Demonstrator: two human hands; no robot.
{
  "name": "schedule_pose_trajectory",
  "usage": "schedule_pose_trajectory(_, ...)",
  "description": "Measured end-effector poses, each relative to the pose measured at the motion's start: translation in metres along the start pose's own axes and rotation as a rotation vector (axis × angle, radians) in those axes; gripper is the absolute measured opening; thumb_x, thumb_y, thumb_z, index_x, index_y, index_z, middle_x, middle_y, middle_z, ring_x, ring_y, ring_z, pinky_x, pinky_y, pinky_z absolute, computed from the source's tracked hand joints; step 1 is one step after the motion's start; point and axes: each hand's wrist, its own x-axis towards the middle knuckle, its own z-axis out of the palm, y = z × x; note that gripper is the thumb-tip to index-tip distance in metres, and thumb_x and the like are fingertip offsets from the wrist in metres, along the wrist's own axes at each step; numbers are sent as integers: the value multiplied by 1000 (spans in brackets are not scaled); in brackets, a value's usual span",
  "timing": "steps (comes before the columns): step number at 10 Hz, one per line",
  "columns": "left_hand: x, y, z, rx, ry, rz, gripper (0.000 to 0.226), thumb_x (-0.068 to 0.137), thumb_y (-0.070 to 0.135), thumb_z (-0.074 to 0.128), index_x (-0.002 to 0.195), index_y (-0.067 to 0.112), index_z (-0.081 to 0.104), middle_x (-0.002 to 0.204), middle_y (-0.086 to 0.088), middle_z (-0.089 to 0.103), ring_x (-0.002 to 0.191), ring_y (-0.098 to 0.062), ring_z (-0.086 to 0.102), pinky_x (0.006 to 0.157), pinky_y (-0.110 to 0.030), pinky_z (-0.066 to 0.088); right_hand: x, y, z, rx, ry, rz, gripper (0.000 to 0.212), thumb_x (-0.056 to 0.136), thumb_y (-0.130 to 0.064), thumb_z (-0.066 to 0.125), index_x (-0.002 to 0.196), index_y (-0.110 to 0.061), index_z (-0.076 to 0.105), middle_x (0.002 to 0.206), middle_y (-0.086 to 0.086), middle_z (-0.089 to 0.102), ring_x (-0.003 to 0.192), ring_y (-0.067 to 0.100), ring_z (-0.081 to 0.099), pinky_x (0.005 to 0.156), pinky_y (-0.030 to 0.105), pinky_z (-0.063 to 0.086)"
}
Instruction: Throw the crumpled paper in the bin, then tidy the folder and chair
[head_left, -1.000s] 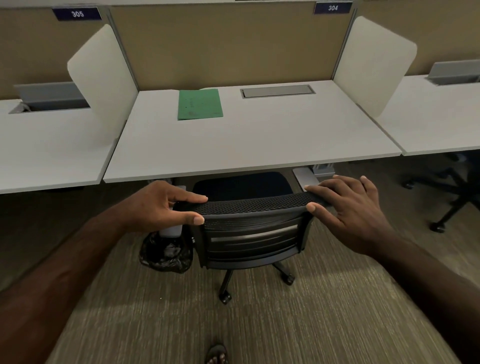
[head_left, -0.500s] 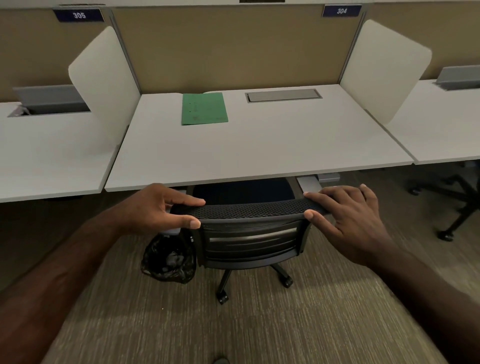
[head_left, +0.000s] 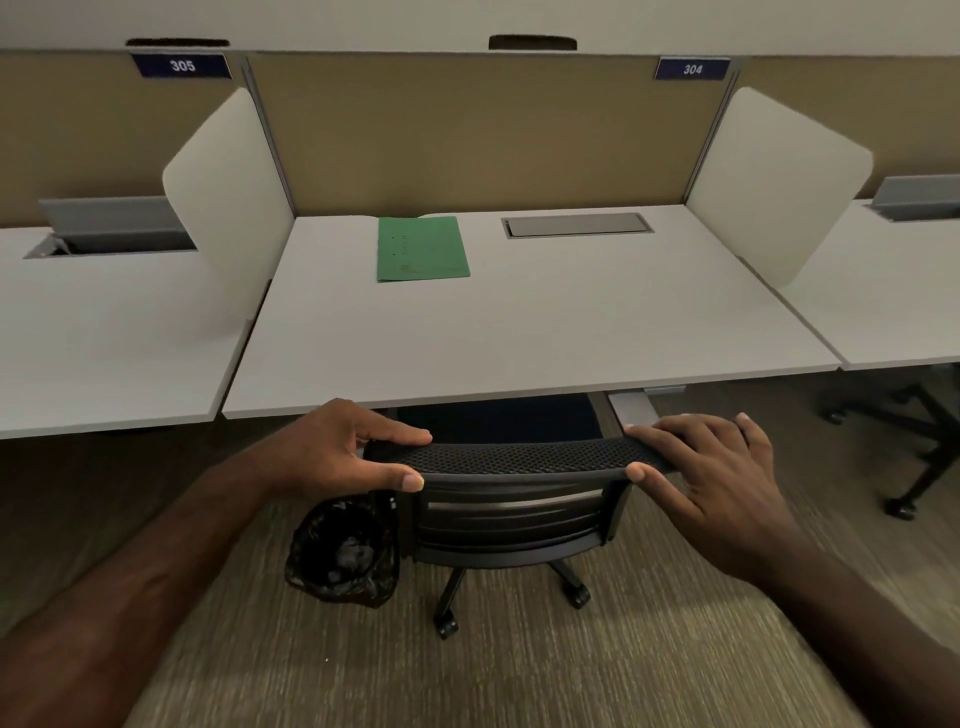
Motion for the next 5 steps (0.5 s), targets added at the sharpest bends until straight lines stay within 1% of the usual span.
schedule_pose_trajectory(2, 2, -4, -2, 4, 2, -27, 62, 70, 77, 76, 128, 59, 62, 127, 38, 64, 114, 12, 62, 89, -26, 54, 2, -3, -3, -8, -44, 14, 54, 102, -73, 22, 150, -53, 38, 138, -20, 48, 141, 12, 37, 124, 57, 14)
schedule_pose_trajectory(3, -1, -1, 0, 9, -25, -26, 66, 72, 76, 76, 132, 55, 60, 131, 34, 63, 120, 14, 57, 100, -21, 50, 0, -8, -8, -28, -76, 26, 56, 101, -75, 23, 150, -53, 40, 137, -22, 49, 140, 11, 38, 125, 54, 14)
schedule_pose_trajectory(4, -2, -2, 2, 71, -13, -31, 67, 77, 77, 72, 136, 47, 61, 137, 31, 61, 124, 20, 51, 106, -17, 45, -3, -8, -13, -56, -88, 30, 60, 98, -80, 22, 149, -55, 40, 138, -25, 49, 142, 9, 35, 126, 49, 12)
schedule_pose_trajectory(5, -9, 1, 5, 111, 68, -42, 72, 79, 84, 63, 137, 42, 62, 142, 29, 57, 126, 22, 47, 110, -20, 45, 2, -12, -29, -46, -111, 66, 69, 92, -88, 18, 150, -56, 39, 145, -27, 48, 148, 8, 29, 127, 48, 12)
